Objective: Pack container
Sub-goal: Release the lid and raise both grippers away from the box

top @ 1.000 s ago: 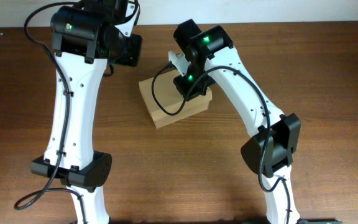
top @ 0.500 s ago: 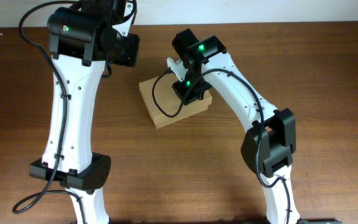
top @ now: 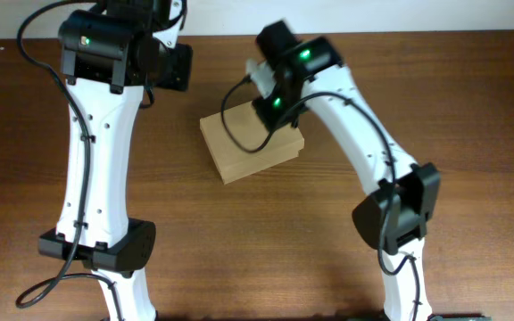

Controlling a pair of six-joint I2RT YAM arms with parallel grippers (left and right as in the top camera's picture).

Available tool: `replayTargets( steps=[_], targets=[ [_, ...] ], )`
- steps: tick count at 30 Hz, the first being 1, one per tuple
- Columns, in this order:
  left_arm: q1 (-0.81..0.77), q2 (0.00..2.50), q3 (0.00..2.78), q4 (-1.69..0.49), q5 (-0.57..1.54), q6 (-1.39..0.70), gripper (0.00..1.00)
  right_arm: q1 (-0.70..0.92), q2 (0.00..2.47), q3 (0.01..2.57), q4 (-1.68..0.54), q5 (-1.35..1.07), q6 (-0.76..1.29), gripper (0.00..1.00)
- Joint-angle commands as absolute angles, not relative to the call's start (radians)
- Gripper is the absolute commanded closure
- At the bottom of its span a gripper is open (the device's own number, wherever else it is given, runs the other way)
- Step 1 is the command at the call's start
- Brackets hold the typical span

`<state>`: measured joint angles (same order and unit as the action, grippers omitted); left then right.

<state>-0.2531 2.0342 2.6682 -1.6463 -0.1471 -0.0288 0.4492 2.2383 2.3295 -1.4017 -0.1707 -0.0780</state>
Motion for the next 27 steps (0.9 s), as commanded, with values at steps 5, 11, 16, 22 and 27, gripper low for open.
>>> replayTargets(
  steps=[5,11,16,22,27],
  targets=[
    [-0.166,2.062,2.663,-1.664,-0.162,-0.088,0.98,0.310,2.223,2.416,-1.464,-0.064,-0.062,0.96],
    [-0.068,2.145,2.565,-1.657,-0.036,-0.051,0.98,0.181,2.223,2.410,-1.481,-0.089,-0.044,0.96],
    [-0.031,2.111,2.312,-1.583,0.065,0.016,0.98,0.110,2.197,2.321,-1.448,-0.172,-0.044,0.96],
    [-0.076,1.885,2.157,-1.520,-0.062,0.039,0.98,0.077,2.062,2.088,-1.383,-0.172,-0.044,0.96],
    [-0.089,1.832,2.061,-1.328,-0.065,0.039,0.98,0.064,2.009,2.008,-1.372,-0.169,-0.047,0.96]
  ],
)
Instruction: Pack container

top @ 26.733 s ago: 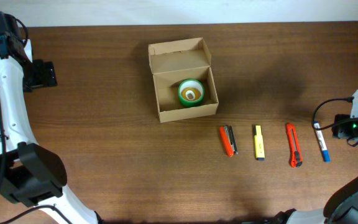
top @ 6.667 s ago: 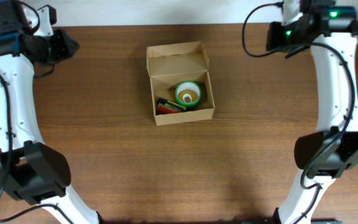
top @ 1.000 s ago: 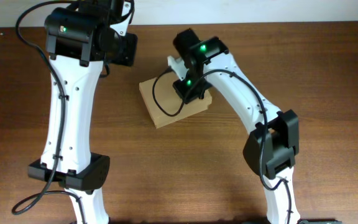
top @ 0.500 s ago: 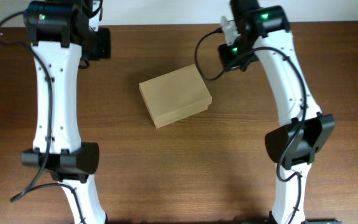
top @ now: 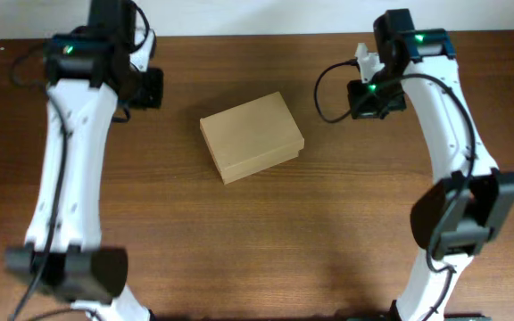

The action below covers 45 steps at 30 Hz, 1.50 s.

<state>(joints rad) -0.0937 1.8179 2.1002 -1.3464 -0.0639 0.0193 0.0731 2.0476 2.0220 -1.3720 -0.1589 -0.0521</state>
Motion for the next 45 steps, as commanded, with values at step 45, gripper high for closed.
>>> replayTargets(
  steps=[45],
  targets=[
    [-0.177,2.064,1.701,-0.960,0.097,-0.008,0.98,0.179,2.021,1.678,-1.158,-0.176,-0.074,0.96]
  ],
)
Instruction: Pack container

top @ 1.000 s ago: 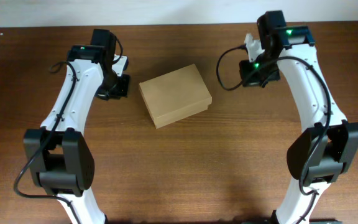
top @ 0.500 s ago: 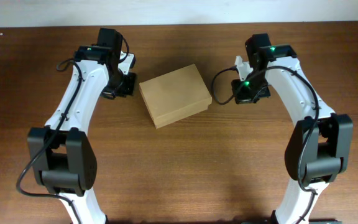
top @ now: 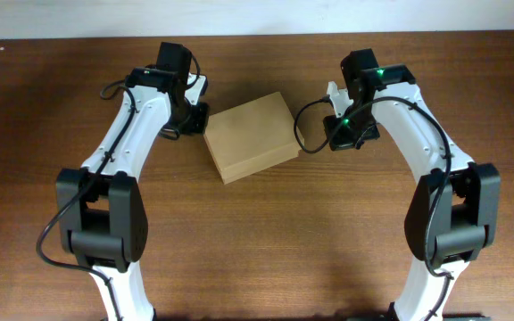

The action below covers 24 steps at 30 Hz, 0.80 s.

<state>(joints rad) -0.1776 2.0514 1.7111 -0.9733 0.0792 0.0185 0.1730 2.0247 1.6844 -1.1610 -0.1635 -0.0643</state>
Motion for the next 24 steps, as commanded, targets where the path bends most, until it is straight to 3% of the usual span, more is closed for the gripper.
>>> replayTargets(
  steps=[1,24],
  targets=[
    [-0.177,2.064,1.701,-0.954,0.104,-0.008,0.98,0.179,2.020,1.678,-1.158,-0.176,-0.074,0.96],
    [-0.237,2.127,1.702,-0.913,0.142,-0.015,0.98,0.180,2.020,1.678,-1.139,-0.189,-0.074,0.96]
  ],
)
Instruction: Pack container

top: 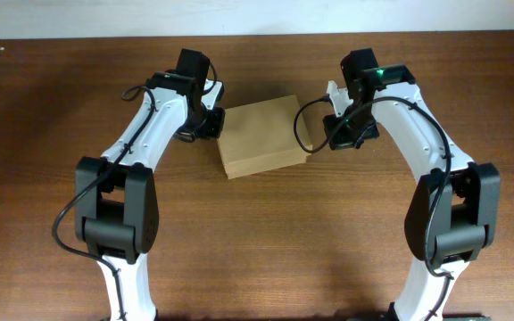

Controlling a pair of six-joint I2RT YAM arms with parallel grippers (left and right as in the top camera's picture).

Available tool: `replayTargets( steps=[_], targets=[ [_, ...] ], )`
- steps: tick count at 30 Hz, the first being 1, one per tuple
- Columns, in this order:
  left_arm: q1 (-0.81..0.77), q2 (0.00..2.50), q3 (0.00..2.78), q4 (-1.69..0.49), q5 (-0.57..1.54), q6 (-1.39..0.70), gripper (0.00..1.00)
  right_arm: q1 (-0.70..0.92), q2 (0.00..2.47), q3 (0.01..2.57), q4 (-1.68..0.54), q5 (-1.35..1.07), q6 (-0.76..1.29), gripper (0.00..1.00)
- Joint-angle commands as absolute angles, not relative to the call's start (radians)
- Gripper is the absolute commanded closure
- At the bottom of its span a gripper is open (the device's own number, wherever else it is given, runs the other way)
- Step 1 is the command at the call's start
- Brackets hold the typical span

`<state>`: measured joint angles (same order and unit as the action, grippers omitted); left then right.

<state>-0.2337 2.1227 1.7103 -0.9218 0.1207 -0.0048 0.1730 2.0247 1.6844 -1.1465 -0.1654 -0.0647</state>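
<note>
A closed tan cardboard box [261, 135] lies slightly askew at the middle back of the table. My left gripper [216, 124] is against the box's left edge, its fingers hidden under the wrist. On the other side, my right gripper [320, 141] sits at the box's right edge, touching it or nearly so. The overhead view does not show whether either gripper is open or shut. Nothing is visibly held.
The brown wooden table [257, 250] carries only the box. A pale wall strip runs along the table's far edge [257, 18]. Both arm bases stand at the front edge, left and right.
The left gripper has moved right, and the box now lies a little further right, its right edge up against the right gripper. The right arm has not moved.
At first the right gripper was over the box's right part, with the left arm at the back left. Then both arms stood wide apart from the box. Then each was beside one end of it, and now the box sits squeezed between them.
</note>
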Motion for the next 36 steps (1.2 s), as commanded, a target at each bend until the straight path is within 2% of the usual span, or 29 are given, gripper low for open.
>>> replayTargets(
  steps=[1,12,18,25,30,33,36],
  targets=[
    [-0.237,2.127,1.702,-0.911,0.142,-0.015,0.98,0.184,2.020,1.678,-1.132,-0.204,-0.074,0.96],
    [-0.235,2.127,1.703,-0.890,0.142,-0.015,0.98,0.368,2.051,1.678,-1.058,-0.228,-0.074,0.96],
    [-0.232,2.127,1.705,-0.886,0.142,-0.015,0.98,0.394,2.053,1.678,-1.055,-0.185,-0.073,0.96],
    [-0.168,2.127,1.710,-0.894,0.131,-0.034,0.98,0.297,2.053,1.679,-1.062,-0.177,-0.037,0.96],
    [-0.059,2.127,1.782,-0.919,0.111,-0.033,0.98,0.167,2.053,1.690,-1.061,-0.180,-0.008,0.96],
    [0.008,2.127,1.870,-0.980,0.103,-0.017,0.98,0.093,2.053,1.718,-1.081,-0.180,-0.001,0.96],
    [0.047,2.127,1.991,-1.096,-0.007,0.033,0.98,0.042,2.048,1.792,-1.145,-0.159,-0.012,0.96]
  ],
)
